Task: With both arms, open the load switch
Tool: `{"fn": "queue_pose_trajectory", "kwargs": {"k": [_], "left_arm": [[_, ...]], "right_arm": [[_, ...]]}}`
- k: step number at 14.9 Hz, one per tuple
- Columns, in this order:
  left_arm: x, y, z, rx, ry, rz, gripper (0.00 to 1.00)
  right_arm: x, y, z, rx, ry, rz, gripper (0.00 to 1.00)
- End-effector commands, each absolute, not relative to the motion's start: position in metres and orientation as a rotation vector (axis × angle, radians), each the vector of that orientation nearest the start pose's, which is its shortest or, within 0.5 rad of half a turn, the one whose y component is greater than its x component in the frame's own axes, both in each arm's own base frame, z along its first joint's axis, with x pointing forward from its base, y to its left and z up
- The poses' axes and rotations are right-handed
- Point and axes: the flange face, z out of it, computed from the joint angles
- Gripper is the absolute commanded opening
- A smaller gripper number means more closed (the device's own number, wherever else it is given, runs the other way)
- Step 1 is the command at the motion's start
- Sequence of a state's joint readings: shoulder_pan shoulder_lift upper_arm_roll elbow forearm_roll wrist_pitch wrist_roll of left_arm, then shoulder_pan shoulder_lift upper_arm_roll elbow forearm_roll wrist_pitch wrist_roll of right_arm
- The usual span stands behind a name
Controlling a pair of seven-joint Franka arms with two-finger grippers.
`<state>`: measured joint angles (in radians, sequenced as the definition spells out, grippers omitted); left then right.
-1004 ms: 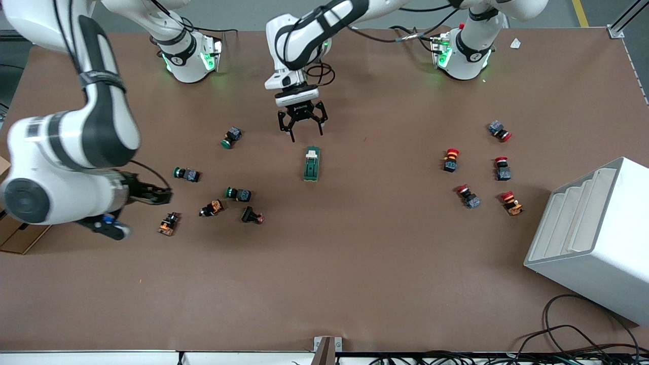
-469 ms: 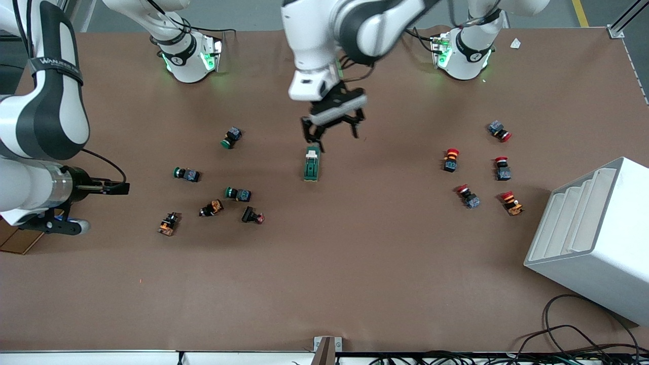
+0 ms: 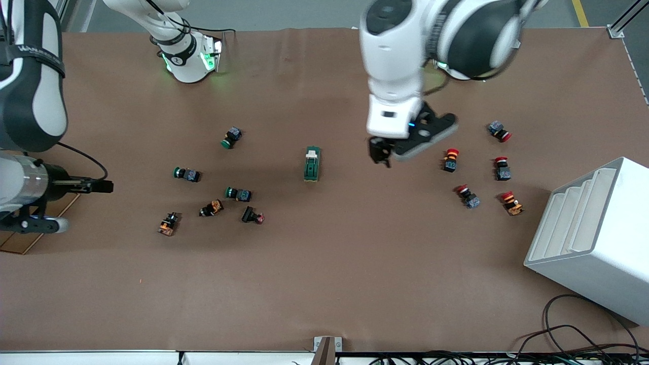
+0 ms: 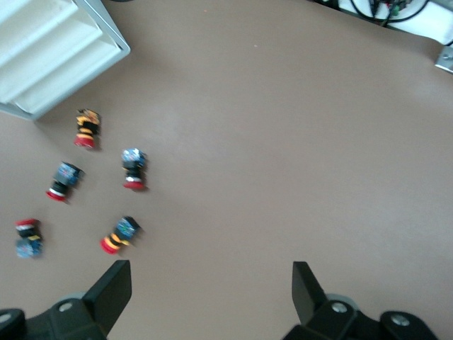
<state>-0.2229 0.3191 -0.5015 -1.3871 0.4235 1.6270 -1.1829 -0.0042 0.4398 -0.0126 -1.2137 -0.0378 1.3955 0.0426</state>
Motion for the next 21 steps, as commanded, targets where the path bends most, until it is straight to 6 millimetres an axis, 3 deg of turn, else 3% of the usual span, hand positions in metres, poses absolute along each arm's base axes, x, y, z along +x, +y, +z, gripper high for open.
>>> {"fn": "queue_pose_trajectory", "kwargs": {"k": [1,4,7,10,12,14,17,21], "left_arm": [[0.551,-0.313,0.573,-2.904,-0.548,-0.233,1.0],[0.568,-0.26,0.591,-2.937,-0.482,-0.209,1.0],[0.57,-0.211,0.618,-2.966,-0.288,-0.207,1.0],[0.558,-0.155,0.641,-3.059,-0.199,-0.153,1.0],[0.554,-0.114,0.645,-3.104,-0.239,-0.089,1.0],[0.55,-0.083,0.65,-3.126,-0.108,-0.039,1.0],[0.543,-0.067,0.66,-3.118,0.006,-0.038,1.0],[0.535,-0.053,0.658,-3.109,0.067,0.018,1.0]], "right_arm": [[0.654,-0.016,0.515,-3.179,0.058,0.406,1.0],[0.654,-0.015,0.52,-3.212,0.045,0.395,1.0],[0.652,-0.012,0.519,-3.202,0.038,0.418,1.0],[0.648,-0.003,0.527,-3.183,0.027,0.44,1.0],[0.644,0.002,0.532,-3.178,0.008,0.459,1.0],[0.639,-0.004,0.55,-3.172,0.026,0.407,1.0],[0.638,-0.011,0.553,-3.127,0.047,0.393,1.0],[0.623,-0.01,0.569,-3.129,0.042,0.381,1.0]]}}
